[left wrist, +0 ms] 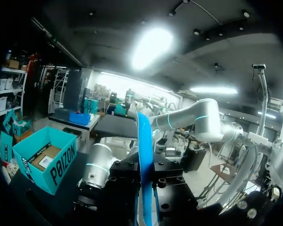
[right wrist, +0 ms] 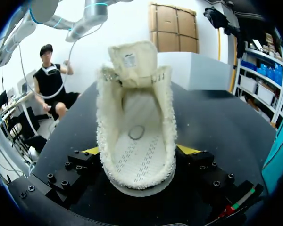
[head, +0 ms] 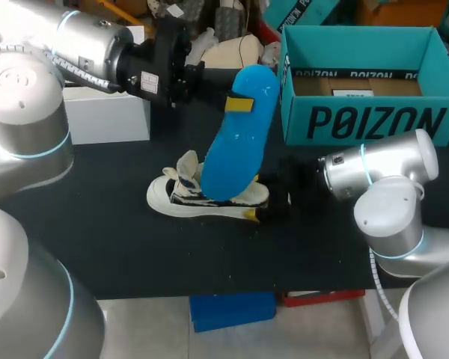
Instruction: Take the shoe out of the shoebox, open the shoe tongue, remove and reinsert the insole, then place the shoe into the shoebox
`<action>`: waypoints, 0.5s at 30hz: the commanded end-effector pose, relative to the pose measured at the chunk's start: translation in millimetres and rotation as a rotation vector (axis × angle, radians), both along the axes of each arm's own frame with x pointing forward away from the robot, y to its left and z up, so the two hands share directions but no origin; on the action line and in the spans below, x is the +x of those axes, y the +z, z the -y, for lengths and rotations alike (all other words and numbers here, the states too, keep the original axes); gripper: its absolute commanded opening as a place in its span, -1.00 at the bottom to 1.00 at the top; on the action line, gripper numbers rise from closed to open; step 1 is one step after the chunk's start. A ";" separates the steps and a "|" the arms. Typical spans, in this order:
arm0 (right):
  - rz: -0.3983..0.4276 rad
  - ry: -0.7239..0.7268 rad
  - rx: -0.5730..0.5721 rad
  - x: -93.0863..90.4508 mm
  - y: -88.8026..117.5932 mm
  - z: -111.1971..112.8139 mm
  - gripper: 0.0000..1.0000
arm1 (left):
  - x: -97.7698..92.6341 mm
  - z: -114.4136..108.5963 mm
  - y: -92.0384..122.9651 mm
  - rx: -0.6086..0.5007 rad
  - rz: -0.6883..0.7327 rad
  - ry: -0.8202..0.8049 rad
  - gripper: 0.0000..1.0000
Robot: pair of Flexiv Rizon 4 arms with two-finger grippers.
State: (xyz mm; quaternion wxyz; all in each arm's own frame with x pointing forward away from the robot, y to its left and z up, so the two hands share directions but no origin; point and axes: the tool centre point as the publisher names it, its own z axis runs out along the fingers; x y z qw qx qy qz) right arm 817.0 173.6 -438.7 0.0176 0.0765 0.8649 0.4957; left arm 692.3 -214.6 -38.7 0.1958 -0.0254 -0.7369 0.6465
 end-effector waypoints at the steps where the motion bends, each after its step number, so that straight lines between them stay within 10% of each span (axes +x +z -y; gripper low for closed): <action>1: -0.002 0.001 0.000 1.2 -2.8 2.1 -1.00 | -20.3 -7.1 24.1 -0.057 0.016 0.049 -1.00; 15: -0.002 0.001 0.000 1.2 -2.8 2.1 -1.00 | -25.0 -9.4 39.0 -0.097 0.044 0.060 -1.00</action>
